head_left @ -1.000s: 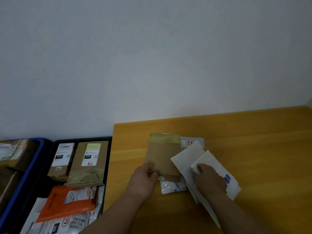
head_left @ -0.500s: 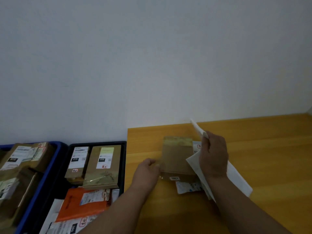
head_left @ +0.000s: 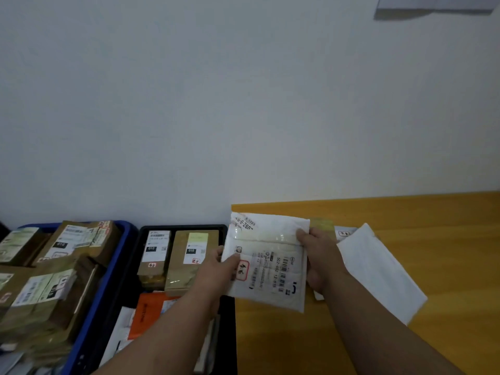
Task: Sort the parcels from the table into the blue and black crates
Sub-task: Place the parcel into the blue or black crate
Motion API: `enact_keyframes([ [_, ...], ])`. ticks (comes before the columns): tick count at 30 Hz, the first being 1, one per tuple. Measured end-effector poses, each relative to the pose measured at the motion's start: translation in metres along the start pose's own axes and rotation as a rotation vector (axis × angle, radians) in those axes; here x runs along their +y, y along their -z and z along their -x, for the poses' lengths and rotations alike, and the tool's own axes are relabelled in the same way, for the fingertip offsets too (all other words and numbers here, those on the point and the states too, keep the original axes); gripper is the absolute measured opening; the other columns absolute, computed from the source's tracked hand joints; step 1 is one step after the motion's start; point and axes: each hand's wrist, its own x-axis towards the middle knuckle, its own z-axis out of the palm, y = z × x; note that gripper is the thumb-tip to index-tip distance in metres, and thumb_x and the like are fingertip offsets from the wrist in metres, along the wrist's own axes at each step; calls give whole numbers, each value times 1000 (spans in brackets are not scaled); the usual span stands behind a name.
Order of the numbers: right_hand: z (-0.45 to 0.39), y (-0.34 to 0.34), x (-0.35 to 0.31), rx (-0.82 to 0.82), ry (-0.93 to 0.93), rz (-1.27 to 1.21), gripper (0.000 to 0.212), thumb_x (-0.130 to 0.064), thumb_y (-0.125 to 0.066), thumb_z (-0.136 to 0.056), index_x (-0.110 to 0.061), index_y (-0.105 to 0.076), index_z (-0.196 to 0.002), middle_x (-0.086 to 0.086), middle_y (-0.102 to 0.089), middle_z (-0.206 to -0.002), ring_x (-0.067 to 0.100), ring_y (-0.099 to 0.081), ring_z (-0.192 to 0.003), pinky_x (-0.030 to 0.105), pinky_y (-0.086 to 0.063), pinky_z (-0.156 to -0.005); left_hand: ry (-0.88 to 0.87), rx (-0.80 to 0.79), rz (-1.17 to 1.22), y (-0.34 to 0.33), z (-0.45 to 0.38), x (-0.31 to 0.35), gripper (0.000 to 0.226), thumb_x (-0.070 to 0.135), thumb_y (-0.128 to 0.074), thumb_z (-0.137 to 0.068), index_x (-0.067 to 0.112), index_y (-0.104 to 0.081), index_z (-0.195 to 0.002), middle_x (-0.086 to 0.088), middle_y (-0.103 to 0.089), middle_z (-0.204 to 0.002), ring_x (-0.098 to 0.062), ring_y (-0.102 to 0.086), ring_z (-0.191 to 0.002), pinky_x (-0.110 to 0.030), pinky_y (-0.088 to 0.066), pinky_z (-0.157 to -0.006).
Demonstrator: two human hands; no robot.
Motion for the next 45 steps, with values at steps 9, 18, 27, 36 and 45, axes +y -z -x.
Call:
enact_keyframes([
  [9,5,-11,28,-22,-52,-28,16,-13,-53,-100,-9,-63,-111,16,-74,-95,37,-71,-89,58,-57,-78,50,95,52,25,-3,-10,13,10,-50,-99,7,-62,-99,-13,-74,-92,-28,-72,-78,-45,-61,-70],
  [18,-9,1,33,-82,-110,75,17,-12,-53,-99,-12,-61,-115,17,-74,-103,38,-70,-97,64,-52,-88,70,141,156,12,9,-9,13,9,-49,-100,4,-61,-98,-13,-74,-90,-26,-72,-77,-38,-59,-62],
  [27,-19,3,32,-189,-114,245,17,-11,-53,-99,-9,-60,-115,13,-74,-101,32,-71,-91,53,-58,-81,88,247,297,3,15,-13,14,7,-48,-101,2,-61,-103,-16,-73,-94,-31,-70,-88,-40,-58,-68],
  [36,-19,-15,43,-251,-124,349,12,-12,-55,-99,-16,-61,-108,11,-74,-97,29,-73,-83,46,-61,-70,109,277,337,21,21,-31,8,14,-56,-98,9,-60,-102,-12,-76,-84,-33,-73,-76,-50,-59,-62],
  [45,-11,-64,73,-296,-188,591,71,-1,-66,-89,-23,-31,-146,12,-66,-115,24,-70,-89,36,-60,-64,64,411,169,77,-4,-61,33,-3,-55,-93,18,-44,-115,-1,-65,-89,-20,-69,-72,-32,-54,-52],
])
